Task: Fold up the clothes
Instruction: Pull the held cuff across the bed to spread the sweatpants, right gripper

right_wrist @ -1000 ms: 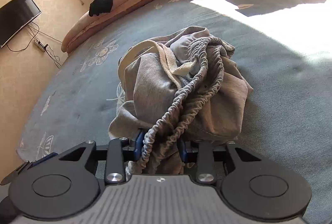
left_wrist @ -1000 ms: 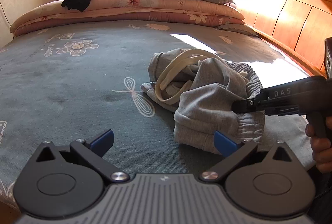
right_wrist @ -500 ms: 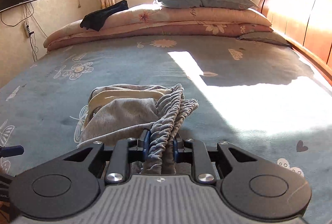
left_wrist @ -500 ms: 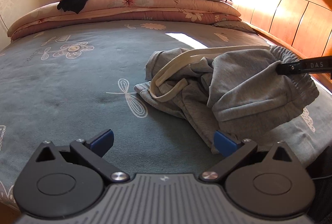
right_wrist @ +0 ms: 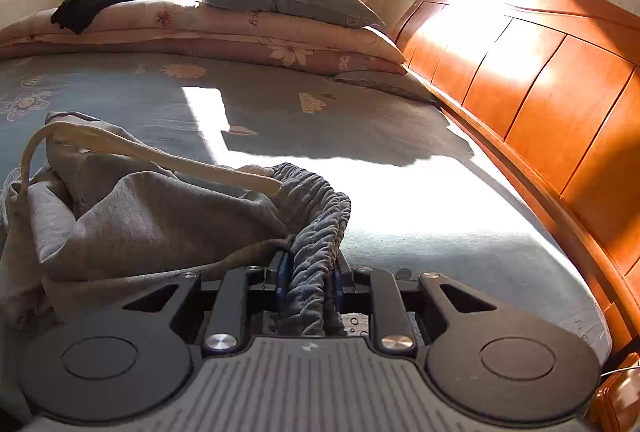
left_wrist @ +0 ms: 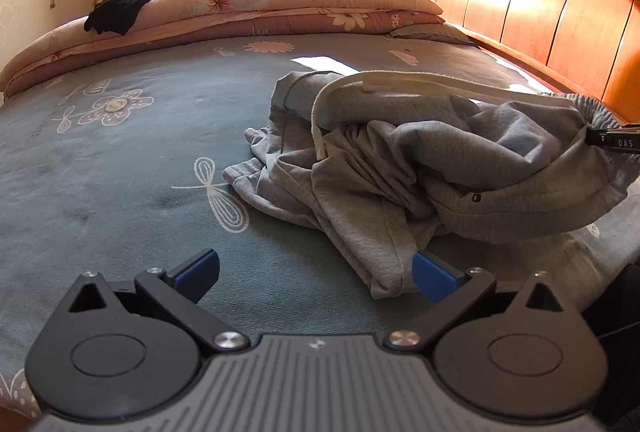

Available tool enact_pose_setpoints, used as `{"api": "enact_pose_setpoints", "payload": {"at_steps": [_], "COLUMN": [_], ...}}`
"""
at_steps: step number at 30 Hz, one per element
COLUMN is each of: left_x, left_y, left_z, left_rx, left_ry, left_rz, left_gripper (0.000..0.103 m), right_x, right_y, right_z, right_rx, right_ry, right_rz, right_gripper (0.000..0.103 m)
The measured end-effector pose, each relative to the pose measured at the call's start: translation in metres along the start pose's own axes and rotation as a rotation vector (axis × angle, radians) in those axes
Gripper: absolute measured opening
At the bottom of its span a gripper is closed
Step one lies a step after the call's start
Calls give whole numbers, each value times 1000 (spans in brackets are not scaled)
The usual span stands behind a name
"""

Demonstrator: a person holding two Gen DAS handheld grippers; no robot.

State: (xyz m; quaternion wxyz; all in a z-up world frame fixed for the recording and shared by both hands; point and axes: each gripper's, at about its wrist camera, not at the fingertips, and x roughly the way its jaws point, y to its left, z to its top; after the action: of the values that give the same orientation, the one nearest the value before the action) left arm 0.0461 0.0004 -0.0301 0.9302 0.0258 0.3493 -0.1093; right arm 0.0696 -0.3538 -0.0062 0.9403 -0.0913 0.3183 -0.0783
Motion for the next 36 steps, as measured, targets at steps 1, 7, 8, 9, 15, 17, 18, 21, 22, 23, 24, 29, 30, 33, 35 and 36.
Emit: {"api": "enact_pose_setpoints", "payload": {"at_steps": [1, 7, 8, 9, 15, 17, 18, 21, 22, 23, 24, 29, 30, 33, 35, 36], "left_x": [1, 10, 11, 13, 21, 23, 23, 27, 28, 29, 30, 33, 33, 35, 36, 36], "left_y": [-2, -17, -19, -22, -36, -40, -42, -49, -51, -52, -54, -60, -59, -58, -55, -53], "left_z": [1, 5, 6, 7, 13, 15, 16, 22, 24, 26, 28, 36, 37, 40, 42, 43], "left_rx": [4, 29, 34, 41, 76, 89, 96, 115, 120, 125, 129, 144, 146, 152, 149, 148], "left_ry": [2, 19, 23, 28, 47, 52, 54, 54, 52, 49, 45, 22, 19, 11, 3, -2], "left_rz": [-2, -3, -5, -6, -10, -11, -10, -9, -9, -8, -10, -15, -16, -13, -12, -11], "left_gripper": [102, 102, 102, 102, 102, 102, 102, 102, 102, 102, 102, 102, 102, 102, 102, 102], "right_x": [3, 24, 29, 33, 42, 36, 34, 26, 24, 22, 20, 11, 11, 12, 15, 18], "right_y": [-7, -42, -45, -47, -52, -56, -57, -63, -64, -65, -66, -68, -68, -62, -53, -45], "right_z": [-5, -35, -39, -43, -53, -52, -52, -50, -49, -48, -47, -34, -30, -13, -1, 7], "right_rx": [5, 38, 42, 46, 85, 104, 106, 106, 103, 104, 105, 114, 118, 124, 112, 95], "right_ry": [14, 104, 123, 136, 198, 183, 182, 175, 173, 169, 163, 118, 104, 64, 43, 35], "right_rz": [-20, -96, -93, -86, -4, 1, 4, 19, 29, 35, 43, 102, 125, 213, 272, 303], "right_gripper": [24, 21, 21, 21, 23, 28, 32, 35, 36, 38, 41, 49, 50, 51, 52, 53]}}
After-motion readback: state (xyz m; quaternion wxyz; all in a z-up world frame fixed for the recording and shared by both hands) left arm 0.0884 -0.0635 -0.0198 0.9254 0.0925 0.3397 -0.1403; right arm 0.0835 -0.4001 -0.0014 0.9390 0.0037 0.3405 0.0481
